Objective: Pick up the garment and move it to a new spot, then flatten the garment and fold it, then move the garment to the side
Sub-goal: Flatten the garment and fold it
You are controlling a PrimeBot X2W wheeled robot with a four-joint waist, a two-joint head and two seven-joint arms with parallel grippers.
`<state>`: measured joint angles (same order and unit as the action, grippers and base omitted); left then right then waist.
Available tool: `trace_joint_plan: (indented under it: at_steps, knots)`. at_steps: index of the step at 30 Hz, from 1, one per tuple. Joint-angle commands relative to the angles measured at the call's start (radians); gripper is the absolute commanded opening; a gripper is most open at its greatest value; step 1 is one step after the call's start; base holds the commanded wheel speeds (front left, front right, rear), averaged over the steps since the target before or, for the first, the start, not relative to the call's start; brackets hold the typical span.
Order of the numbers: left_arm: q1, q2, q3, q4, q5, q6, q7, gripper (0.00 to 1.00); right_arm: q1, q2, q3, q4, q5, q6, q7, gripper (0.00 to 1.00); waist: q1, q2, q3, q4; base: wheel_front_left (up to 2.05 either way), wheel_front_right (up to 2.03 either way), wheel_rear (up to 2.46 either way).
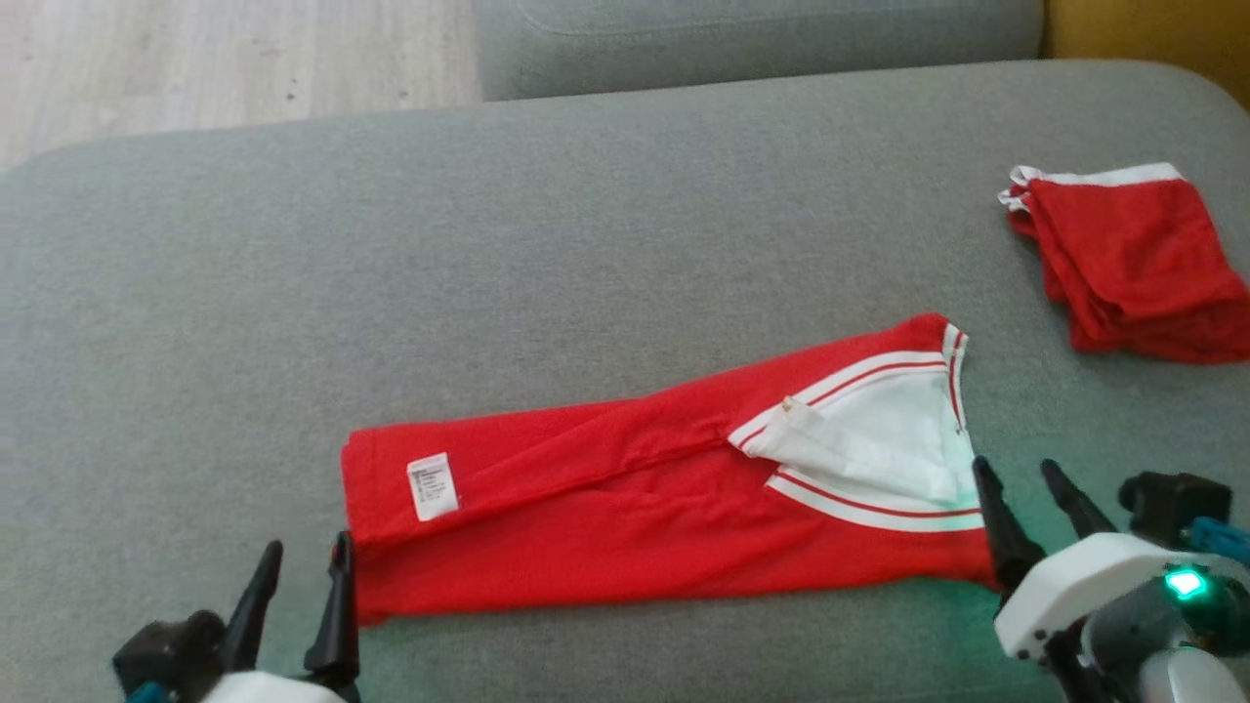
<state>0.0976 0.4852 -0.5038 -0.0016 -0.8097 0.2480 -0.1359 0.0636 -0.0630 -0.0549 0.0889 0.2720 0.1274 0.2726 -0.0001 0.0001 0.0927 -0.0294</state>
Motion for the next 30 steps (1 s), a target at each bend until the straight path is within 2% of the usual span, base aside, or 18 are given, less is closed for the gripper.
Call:
trace_joint_plan:
  at_steps: [1, 7, 13, 21, 25, 30]
  knots:
    - [-0.026, 0.011, 0.055, -0.039, 0.003, 0.011, -0.021, 1.00, -0.019, -0.001, 0.009, -0.040, -0.005, 0.003, -0.005, 1.00, 0.0001, -0.0001, -0.010, 0.012, 0.00, 0.00, 0.00]
    - [0.000, -0.009, 0.084, -0.090, 0.020, 0.075, -0.063, 1.00, -0.084, 0.004, -0.043, -0.009, -0.027, 0.003, 0.031, 1.00, 0.0001, -0.0001, -0.034, 0.064, 0.00, 0.00, 0.00]
    - [0.018, -0.018, 0.089, -0.122, 0.033, 0.115, -0.071, 1.00, -0.181, -0.023, -0.077, 0.143, -0.065, 0.003, 0.074, 1.00, 0.0001, -0.0001, -0.029, 0.124, 0.00, 0.00, 0.00]
    - [0.035, -0.012, 0.079, -0.141, 0.049, 0.137, -0.066, 1.00, -0.257, -0.053, -0.129, 0.362, -0.115, 0.003, 0.105, 1.00, 0.0001, -0.0001, -0.024, 0.194, 0.00, 0.00, 0.00]
    - [0.040, -0.008, 0.076, -0.147, 0.053, 0.145, -0.063, 1.00, -0.266, -0.036, -0.123, 0.433, -0.073, 0.003, 0.138, 1.00, 0.0001, -0.0001, -0.032, 0.215, 0.00, 0.00, 0.00]
    - [0.048, -0.003, 0.075, -0.157, 0.054, 0.152, -0.060, 1.00, -0.257, -0.018, -0.073, 0.459, 0.004, 0.003, 0.171, 1.00, 0.0001, -0.0001, -0.046, 0.218, 0.00, 0.00, 0.00]
